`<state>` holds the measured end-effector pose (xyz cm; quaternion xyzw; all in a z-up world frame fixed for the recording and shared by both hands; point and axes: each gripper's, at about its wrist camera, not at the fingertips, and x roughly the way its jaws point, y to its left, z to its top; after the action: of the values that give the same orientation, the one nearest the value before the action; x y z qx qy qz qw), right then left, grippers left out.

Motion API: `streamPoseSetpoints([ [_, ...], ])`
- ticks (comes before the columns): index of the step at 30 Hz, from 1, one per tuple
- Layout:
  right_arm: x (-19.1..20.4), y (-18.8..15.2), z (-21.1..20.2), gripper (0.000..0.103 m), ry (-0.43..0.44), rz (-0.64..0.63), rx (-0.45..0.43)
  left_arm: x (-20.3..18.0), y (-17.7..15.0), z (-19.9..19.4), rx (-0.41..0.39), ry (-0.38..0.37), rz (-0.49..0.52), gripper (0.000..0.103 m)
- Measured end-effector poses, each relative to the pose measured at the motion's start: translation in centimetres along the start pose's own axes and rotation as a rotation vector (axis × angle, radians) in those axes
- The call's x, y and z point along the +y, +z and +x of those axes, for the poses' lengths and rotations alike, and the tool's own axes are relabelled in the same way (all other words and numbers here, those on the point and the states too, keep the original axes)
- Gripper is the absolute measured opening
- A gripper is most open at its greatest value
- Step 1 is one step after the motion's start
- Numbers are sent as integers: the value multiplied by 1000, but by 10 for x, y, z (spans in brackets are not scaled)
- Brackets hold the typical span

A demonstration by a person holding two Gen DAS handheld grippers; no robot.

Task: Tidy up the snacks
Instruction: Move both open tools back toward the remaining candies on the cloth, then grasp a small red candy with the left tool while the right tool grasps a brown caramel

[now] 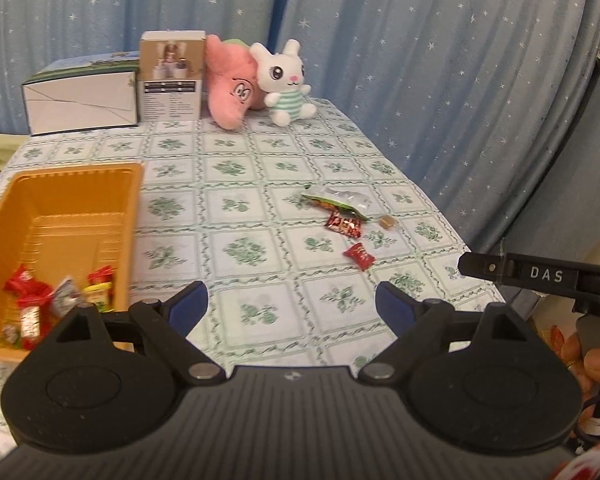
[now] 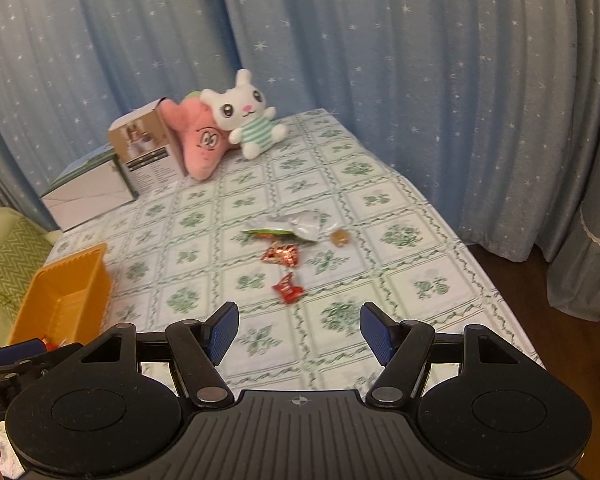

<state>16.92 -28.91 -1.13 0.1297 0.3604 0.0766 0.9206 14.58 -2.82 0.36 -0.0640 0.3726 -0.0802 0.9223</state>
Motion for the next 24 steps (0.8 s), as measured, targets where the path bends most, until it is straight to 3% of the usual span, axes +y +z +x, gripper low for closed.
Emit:
streamPoseSetpoints([
  [7, -33, 12, 24, 67, -25, 48, -7, -21, 9, 43, 24, -33, -2, 83],
  [16, -64, 28, 66, 67, -30, -3, 1, -40, 10, 118, 58, -72, -61, 76],
  [24, -85, 33, 97, 58, -44, -2, 16, -55, 6, 174, 81, -119, -139, 58],
])
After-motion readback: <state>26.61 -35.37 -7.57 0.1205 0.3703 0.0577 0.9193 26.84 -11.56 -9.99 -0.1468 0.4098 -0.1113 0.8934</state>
